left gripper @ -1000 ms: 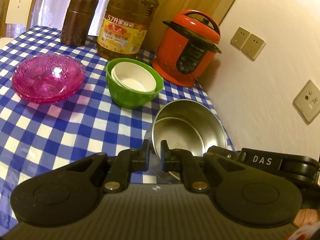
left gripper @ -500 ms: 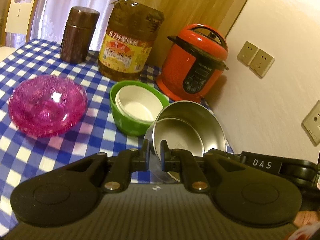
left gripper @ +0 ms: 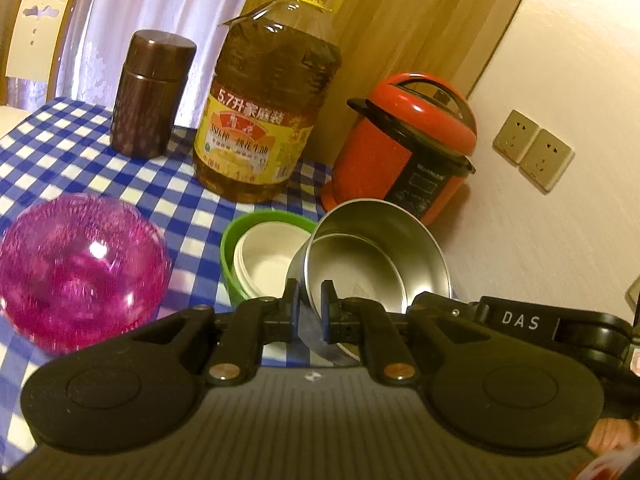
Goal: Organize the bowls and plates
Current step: 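Lift the steel bowl and carry it over the green bowl, then lower the steel bowl into the white container inside the green bowl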
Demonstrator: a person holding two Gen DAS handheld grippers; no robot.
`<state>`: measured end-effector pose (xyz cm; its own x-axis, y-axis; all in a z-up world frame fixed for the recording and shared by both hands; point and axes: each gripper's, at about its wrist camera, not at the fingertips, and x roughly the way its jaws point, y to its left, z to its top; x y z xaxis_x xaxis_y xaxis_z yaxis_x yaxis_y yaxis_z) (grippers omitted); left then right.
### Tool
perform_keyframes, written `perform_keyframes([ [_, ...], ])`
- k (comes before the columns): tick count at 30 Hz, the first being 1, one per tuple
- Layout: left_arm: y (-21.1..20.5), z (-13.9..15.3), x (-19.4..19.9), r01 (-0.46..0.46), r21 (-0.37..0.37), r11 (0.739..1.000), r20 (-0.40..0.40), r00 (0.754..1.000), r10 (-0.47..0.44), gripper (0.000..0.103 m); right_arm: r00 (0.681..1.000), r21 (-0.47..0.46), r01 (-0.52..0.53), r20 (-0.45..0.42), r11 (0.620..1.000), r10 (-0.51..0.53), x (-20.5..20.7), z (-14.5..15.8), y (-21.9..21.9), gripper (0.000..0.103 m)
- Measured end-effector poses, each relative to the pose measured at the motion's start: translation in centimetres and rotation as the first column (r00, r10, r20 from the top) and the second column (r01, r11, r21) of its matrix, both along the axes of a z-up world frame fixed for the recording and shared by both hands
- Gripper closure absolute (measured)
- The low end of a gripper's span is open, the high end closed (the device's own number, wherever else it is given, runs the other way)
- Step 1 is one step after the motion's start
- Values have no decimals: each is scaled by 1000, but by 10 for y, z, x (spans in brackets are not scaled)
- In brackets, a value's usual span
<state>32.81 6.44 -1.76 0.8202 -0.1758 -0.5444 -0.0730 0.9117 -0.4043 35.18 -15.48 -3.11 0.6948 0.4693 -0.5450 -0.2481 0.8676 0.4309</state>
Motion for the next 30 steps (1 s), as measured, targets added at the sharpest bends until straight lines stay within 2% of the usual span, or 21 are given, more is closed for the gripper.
perform_keyframes([
  [6,9,1,27,-1,-4,1000,12,1000,1,94,1000,-4,0,2,1000,0,28,-3,11,92],
  [12,25,-10,50,-16,-45,999,-15,1000,15,94,1000,-12,-9,8,1000,9,56,-7,22,93],
  [16,30,-21,61,-28,-47,998,-37,999,26,94,1000,-37,-26,2,999,26,70,-13,32,93],
  [30,32,-36,71,-37,-89,995,-88,996,30,94,999,-51,-27,-40,998,25,86,-27,35,93],
])
